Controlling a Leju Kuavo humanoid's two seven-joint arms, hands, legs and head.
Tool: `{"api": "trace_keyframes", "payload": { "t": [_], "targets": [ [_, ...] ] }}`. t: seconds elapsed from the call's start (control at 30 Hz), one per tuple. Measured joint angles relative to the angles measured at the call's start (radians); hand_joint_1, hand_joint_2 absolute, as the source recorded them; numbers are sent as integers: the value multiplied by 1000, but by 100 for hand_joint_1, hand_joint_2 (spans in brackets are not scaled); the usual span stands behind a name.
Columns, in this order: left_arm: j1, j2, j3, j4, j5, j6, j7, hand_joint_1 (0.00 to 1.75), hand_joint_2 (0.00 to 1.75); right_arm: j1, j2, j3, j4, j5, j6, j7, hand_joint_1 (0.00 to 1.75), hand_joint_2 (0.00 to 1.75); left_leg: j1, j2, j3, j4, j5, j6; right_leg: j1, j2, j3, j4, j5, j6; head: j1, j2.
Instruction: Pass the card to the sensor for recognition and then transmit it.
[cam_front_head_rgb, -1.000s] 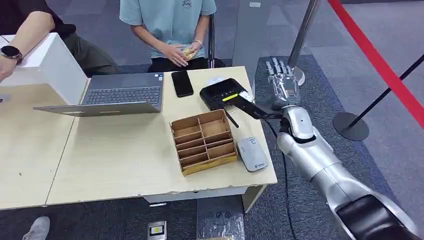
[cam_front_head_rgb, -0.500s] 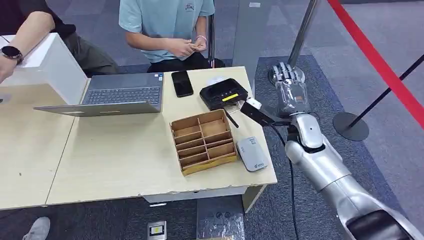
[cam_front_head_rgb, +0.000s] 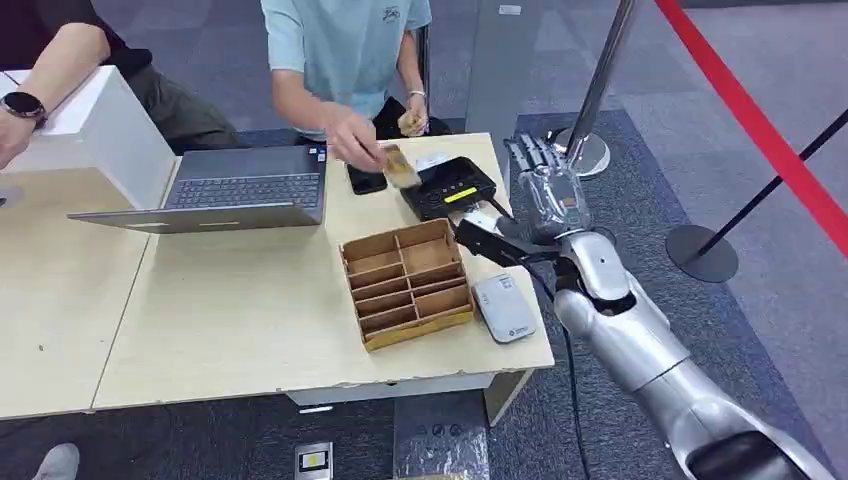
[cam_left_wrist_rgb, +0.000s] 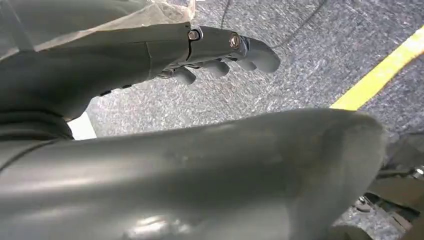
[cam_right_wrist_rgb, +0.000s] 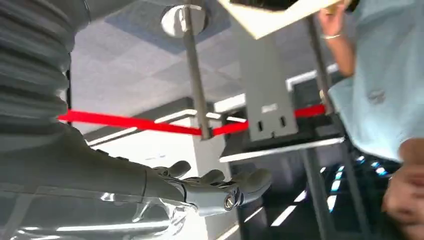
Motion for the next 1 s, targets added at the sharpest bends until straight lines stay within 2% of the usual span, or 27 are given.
{"api": "trace_keyframes", "payload": {
  "t": [0.13,0.23,0.4,0.7,1.0],
  "targets": [
    [-1,6,-1,0,2,0,14,0,0,0,9,21,-32,-15,87,-7,0,175,0,0,0,0,0,0,0,0,0,0,0,0,0,0],
    [-2,11,-1,0,10,0,-7,0,0,-1,16,40,-56,-31,121,-7,0,175,0,0,0,0,0,0,0,0,0,0,0,0,0,0],
    [-2,14,-1,0,20,0,-22,0,0,-14,24,63,-81,-45,128,-6,0,175,0,0,0,0,0,0,0,0,0,0,0,0,0,0],
    [-2,15,-2,0,18,0,15,0,0,-2,27,92,-100,-63,149,-3,0,175,0,0,0,0,0,0,0,0,0,0,0,0,0,0],
    [-2,16,-2,0,16,0,-3,0,0,24,16,111,-111,-68,170,8,0,175,0,0,0,0,0,0,0,0,0,0,0,0,0,0]
  ]
}}
